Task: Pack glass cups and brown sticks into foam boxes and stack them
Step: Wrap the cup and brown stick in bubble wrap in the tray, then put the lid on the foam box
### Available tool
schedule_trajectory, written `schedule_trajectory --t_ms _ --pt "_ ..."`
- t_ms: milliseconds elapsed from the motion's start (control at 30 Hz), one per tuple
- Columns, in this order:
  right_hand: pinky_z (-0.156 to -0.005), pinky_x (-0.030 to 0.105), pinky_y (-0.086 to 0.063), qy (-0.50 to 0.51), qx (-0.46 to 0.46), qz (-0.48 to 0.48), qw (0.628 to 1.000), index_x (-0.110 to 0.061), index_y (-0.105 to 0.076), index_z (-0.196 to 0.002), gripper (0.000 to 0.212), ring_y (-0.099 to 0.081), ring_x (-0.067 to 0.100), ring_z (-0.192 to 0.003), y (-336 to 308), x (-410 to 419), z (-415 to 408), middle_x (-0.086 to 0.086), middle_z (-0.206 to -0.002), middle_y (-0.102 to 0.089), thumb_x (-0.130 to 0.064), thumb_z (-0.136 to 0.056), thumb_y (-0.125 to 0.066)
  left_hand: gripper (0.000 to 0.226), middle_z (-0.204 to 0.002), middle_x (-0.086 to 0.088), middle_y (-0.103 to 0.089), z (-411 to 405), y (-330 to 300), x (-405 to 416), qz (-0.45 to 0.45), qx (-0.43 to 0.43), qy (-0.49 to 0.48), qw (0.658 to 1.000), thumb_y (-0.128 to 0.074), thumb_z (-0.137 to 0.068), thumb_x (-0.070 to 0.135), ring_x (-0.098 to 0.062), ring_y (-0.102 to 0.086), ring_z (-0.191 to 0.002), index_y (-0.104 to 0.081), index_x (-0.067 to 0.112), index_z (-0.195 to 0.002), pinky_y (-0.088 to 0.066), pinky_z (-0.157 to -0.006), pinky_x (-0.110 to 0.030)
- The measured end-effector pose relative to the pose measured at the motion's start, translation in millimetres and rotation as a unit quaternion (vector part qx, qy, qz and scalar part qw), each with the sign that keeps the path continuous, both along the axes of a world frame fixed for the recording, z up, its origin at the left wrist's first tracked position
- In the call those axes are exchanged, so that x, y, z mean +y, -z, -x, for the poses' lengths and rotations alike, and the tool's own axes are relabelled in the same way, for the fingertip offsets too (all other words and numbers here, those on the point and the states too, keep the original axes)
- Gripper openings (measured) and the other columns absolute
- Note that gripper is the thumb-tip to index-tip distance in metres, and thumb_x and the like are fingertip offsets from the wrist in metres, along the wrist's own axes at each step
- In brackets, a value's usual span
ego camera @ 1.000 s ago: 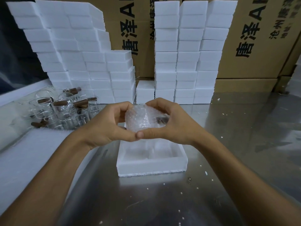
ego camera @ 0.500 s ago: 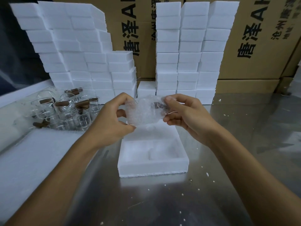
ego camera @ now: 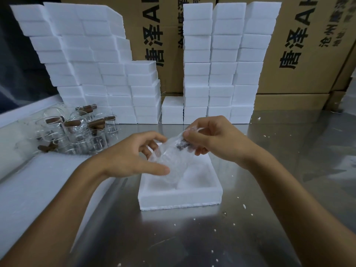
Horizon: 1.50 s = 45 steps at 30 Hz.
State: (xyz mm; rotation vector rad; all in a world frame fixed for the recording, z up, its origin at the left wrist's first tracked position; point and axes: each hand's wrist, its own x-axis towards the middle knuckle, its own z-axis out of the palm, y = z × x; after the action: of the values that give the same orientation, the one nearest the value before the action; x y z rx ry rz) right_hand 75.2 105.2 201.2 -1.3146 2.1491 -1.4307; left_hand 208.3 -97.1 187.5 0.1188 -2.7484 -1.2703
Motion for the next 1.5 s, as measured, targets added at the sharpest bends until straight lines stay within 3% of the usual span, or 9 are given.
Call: schedule_trajectory --t_ms 267,367,600,800,867,1033,1200,1367,1500 --pt "-0.063 0.019 -0.054 -0.033 0.037 -0.064 0.997 -0.017 -0.072 -0.094 0.009 -0.071 0.013 -0.068 9.4 -8.9 -1.0 0.0 -0.08 -0.077 -0.026 -0.093 -0.07 0.065 -0.106 0.006 -0.056 -1.9 1.3 -1.0 0.106 -0.084 -0.02 0.991 -0.093 -0.062 0.029 -0.023 -0.059 -0.097 -0.049 0.041 -0.108 -0.056 -0.078 -0.036" --pt "-0.077 0.036 -0.061 -0.041 0.049 -0.081 0.995 -0.02 -0.072 -0.095 0.008 -0.073 0.014 -0.073 13.2 -9.9 0.3 -0.001 -0.084 -0.077 -0.026 -0.092 -0.071 0.063 -0.104 0.008 -0.056 -2.4 1.5 -2.8 0.132 -0.088 -0.025 0.987 -0.092 -0.062 0.028 -0.021 -0.06 -0.094 -0.049 0.041 -0.106 -0.056 -0.081 -0.044" --pt "-0.067 0.023 -0.052 -0.055 0.033 -0.229 0.971 -0.03 -0.069 -0.095 0.01 -0.071 0.006 -0.071 16.0 -2.7 7.1 -0.007 -0.083 -0.076 -0.037 -0.088 -0.073 0.063 -0.101 0.012 -0.058 1.0 5.5 2.5 0.171 -0.138 -0.023 0.975 -0.091 -0.063 0.034 -0.014 -0.061 -0.091 -0.05 0.042 -0.11 -0.056 -0.08 -0.035" --pt "-0.084 0.029 -0.051 -0.048 0.048 -0.314 0.947 -0.032 -0.068 -0.097 0.009 -0.069 0.002 -0.07 17.6 -0.3 10.3 -0.007 -0.09 -0.076 -0.031 -0.088 -0.072 0.066 -0.106 0.014 -0.056 -0.3 4.0 4.4 0.176 -0.159 -0.021 0.971 -0.091 -0.06 0.043 -0.01 -0.062 -0.093 -0.051 0.043 -0.113 -0.058 -0.084 -0.038" --pt "-0.076 0.027 -0.049 -0.03 0.055 -0.329 0.942 -0.031 -0.07 -0.094 0.007 -0.064 0.001 -0.067 21.7 0.1 10.7 -0.006 -0.089 -0.076 -0.029 -0.087 -0.071 0.066 -0.106 0.014 -0.057 -0.6 3.6 4.0 0.177 -0.159 -0.024 0.971 -0.091 -0.058 0.048 -0.007 -0.062 -0.092 -0.053 0.043 -0.111 -0.057 -0.084 -0.034" --pt "-0.065 0.028 -0.049 -0.006 0.039 -0.277 0.96 -0.028 -0.067 -0.097 0.006 -0.067 0.007 -0.067 28.1 -2.4 10.2 -0.002 -0.093 -0.072 -0.029 -0.091 -0.068 0.059 -0.095 0.013 -0.063 4.7 9.8 3.7 0.19 -0.109 -0.064 0.974 -0.093 -0.055 0.042 -0.005 -0.064 -0.08 -0.059 0.035 -0.103 -0.053 -0.066 -0.02" --pt "-0.065 0.026 -0.051 -0.003 0.032 -0.274 0.961 -0.028 -0.066 -0.099 0.006 -0.069 0.007 -0.066 32.5 -5.3 14.5 -0.002 -0.094 -0.073 -0.029 -0.093 -0.067 0.069 -0.109 0.01 -0.061 7.5 15.3 -3.2 0.17 -0.089 -0.077 0.978 -0.092 -0.059 0.04 -0.005 -0.06 -0.093 -0.061 0.032 -0.12 -0.054 -0.085 -0.028" --pt "-0.059 0.02 -0.044 0.115 -0.045 -0.155 0.98 -0.025 -0.068 -0.093 0.012 -0.064 0.006 -0.067 41.3 -5.1 29.2 -0.004 -0.078 -0.074 -0.031 -0.085 -0.075 0.095 -0.122 0.019 -0.047 1.5 13.0 -11.7 0.095 -0.107 -0.073 0.987 -0.088 -0.044 0.062 0.001 -0.049 -0.107 -0.045 0.048 -0.127 -0.043 -0.075 -0.017" --pt "-0.071 0.027 -0.045 0.226 -0.12 -0.079 0.963 -0.025 -0.055 -0.121 0.043 -0.058 0.005 -0.085 53.9 -3.6 40.8 -0.003 -0.108 -0.061 -0.039 -0.086 -0.074 0.11 -0.138 0.004 -0.045 4.8 18.4 -20.2 -0.006 -0.057 -0.144 0.988 -0.074 -0.041 0.076 -0.014 -0.05 -0.118 -0.037 0.043 -0.14 -0.044 -0.084 -0.025"
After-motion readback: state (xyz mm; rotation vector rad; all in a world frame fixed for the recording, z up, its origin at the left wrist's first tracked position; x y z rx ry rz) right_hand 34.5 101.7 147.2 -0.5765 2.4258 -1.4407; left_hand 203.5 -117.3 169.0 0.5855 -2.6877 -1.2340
